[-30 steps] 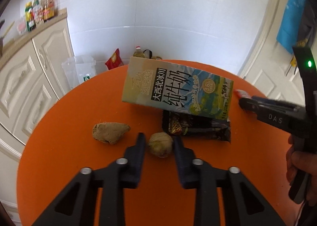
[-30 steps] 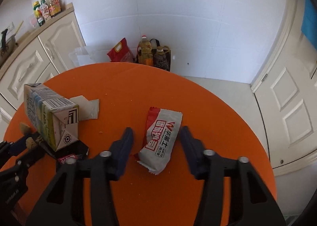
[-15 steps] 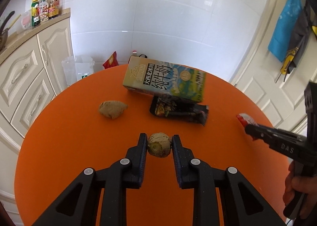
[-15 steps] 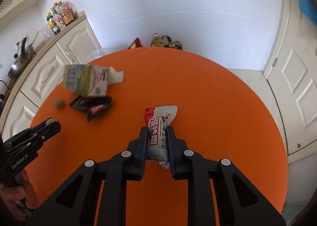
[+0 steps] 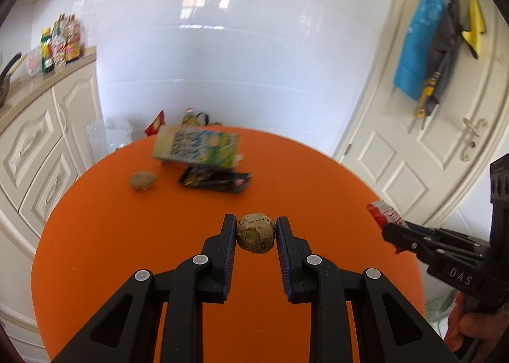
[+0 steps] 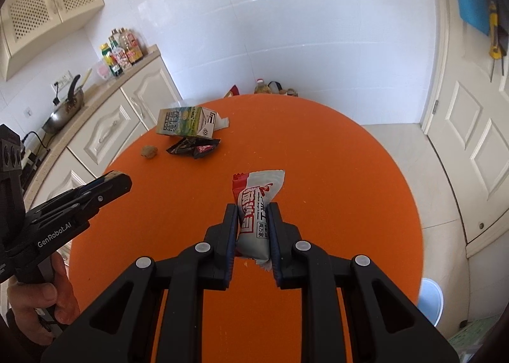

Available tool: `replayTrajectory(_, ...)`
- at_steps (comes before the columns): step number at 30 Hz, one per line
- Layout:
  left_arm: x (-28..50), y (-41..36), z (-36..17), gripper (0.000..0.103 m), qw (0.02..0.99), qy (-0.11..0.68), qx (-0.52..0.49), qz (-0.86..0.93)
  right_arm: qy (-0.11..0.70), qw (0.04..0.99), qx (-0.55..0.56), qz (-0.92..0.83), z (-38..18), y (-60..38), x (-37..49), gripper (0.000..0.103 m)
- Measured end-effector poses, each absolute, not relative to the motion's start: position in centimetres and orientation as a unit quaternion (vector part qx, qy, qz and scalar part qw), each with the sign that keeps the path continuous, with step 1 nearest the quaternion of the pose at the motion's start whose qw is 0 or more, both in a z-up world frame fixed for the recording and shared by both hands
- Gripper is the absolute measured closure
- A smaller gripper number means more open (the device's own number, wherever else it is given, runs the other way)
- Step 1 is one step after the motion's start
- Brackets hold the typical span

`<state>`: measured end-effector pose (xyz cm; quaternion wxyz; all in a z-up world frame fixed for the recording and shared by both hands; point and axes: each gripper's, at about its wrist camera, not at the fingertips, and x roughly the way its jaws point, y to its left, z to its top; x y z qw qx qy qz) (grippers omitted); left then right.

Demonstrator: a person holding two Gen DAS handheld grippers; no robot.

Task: Collect trash
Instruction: 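Carry the ginger piece and red-white packet with both tools over the bucket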

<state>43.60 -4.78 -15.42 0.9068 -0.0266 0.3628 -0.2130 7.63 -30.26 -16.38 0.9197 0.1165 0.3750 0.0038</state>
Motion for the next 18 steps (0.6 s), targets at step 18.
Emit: replayTrajectory(18,32.9,-15.7,-13.1,0.082,0.884,0.303,0.037,-0.354,0.288,0.93,0.19,-0.126,-11.8,-44.6,-6.9,0.085)
